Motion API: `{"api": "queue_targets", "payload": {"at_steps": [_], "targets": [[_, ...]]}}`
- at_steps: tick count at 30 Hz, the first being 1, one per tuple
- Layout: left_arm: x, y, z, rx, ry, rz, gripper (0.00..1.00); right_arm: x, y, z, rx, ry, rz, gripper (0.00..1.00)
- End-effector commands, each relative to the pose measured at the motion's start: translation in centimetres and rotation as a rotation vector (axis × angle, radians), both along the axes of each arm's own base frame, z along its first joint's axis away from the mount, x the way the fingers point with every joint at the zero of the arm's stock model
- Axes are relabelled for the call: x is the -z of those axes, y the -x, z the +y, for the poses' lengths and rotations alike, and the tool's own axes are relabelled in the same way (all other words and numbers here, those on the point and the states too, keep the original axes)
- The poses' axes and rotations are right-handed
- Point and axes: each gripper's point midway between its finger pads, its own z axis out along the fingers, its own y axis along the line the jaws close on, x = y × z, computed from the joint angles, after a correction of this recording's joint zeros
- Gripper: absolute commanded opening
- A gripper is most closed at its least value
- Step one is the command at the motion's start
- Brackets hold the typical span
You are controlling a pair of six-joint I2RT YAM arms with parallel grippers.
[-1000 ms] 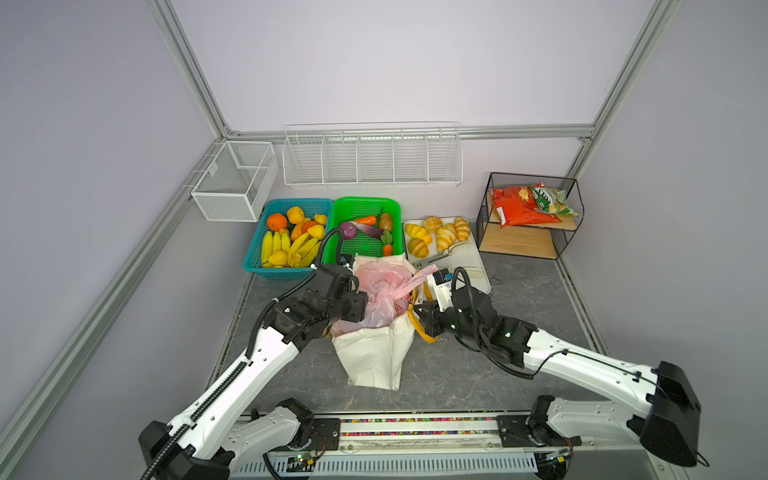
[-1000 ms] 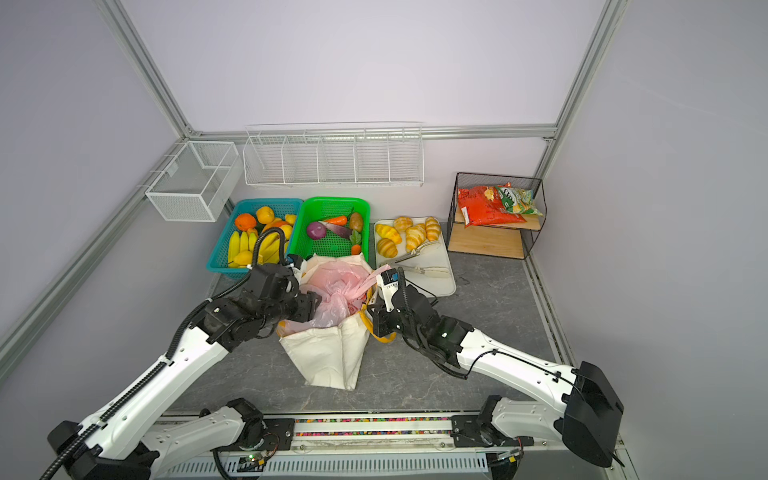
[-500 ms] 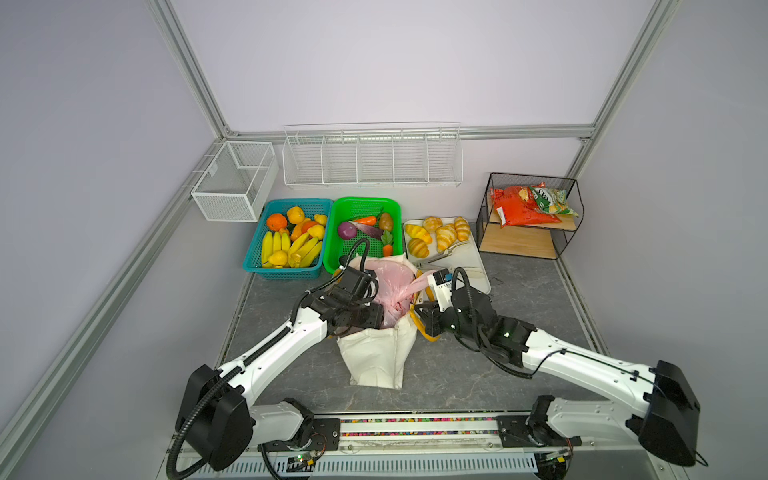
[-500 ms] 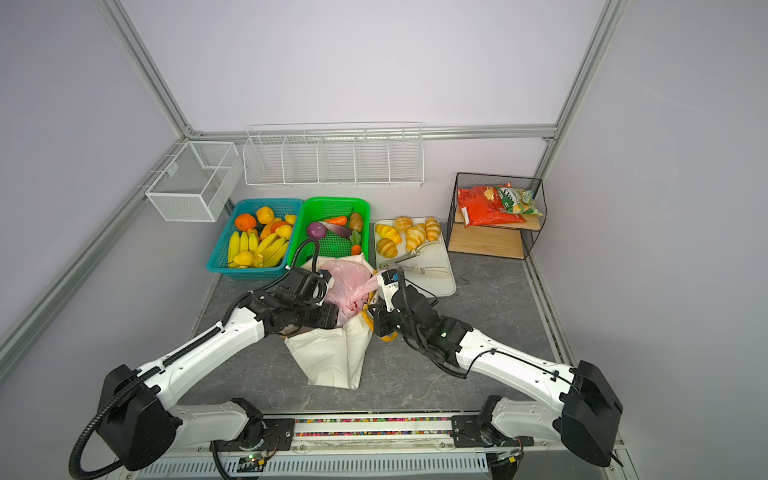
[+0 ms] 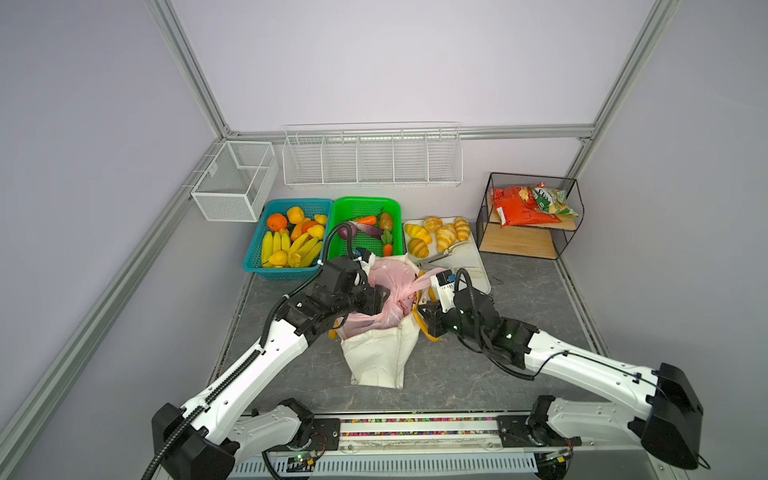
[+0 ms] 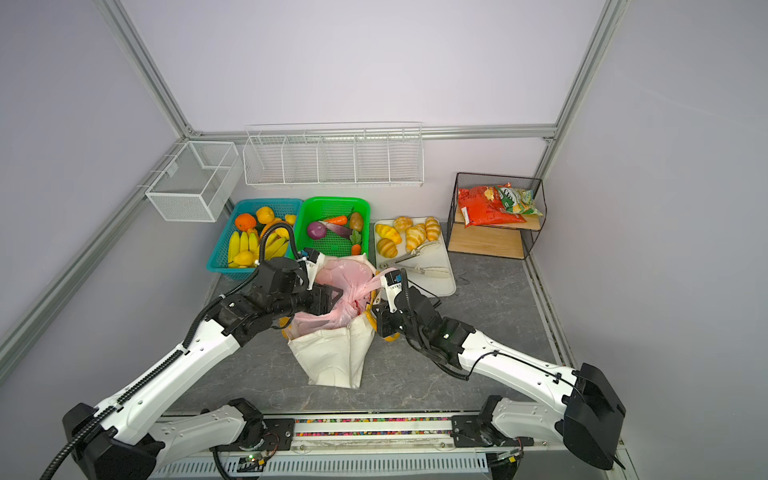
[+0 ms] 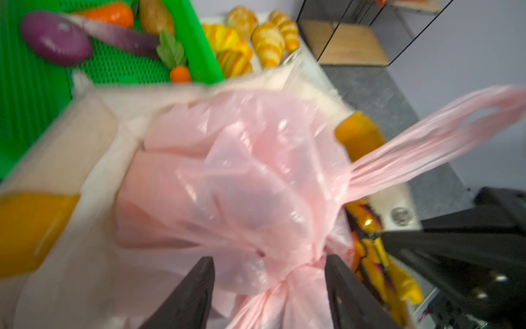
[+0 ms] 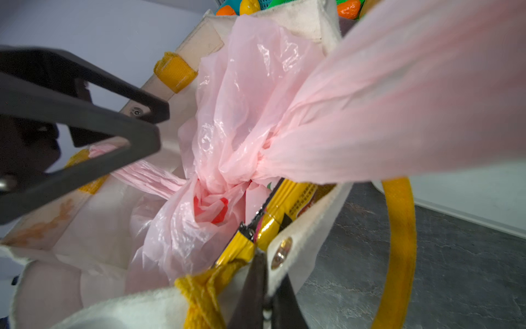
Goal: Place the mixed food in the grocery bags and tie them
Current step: 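Push the pink bag down inside the tote with the left gripper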
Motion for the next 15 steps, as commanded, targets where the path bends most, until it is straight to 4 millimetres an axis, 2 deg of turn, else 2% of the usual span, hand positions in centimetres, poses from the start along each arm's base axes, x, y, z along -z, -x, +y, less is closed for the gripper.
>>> {"api": "queue_targets", "payload": {"at_steps": [1,4,8,11,15], "targets": [[-2.2,-1.0,-3.8,0.074,0.051,-0.065,0.58,0.0,-0.6,-0.8,0.034,0.003,-0.024,0.08],[-1.5,-1.6,-6.4,0.131,0.019,-0.044,0.56,0.1,-0.5,-0.7,0.03,-0.001,-0.02,0.07],[0.7,-3.3,-7.8,0.133,-0.036,-0.032,0.56,0.1,-0.5,-0.9,0.033,-0.001,-0.022,0.07],[3.3,-4.0,-7.4,0.098,-0.114,0.016,0.56,0.1,-0.5,-1.2,0.04,0.005,-0.023,0.07],[5.6,-4.7,-4.9,-0.026,-0.193,0.033,0.52,0.3,-0.5,-1.6,0.052,0.007,-0.027,0.07]]}}
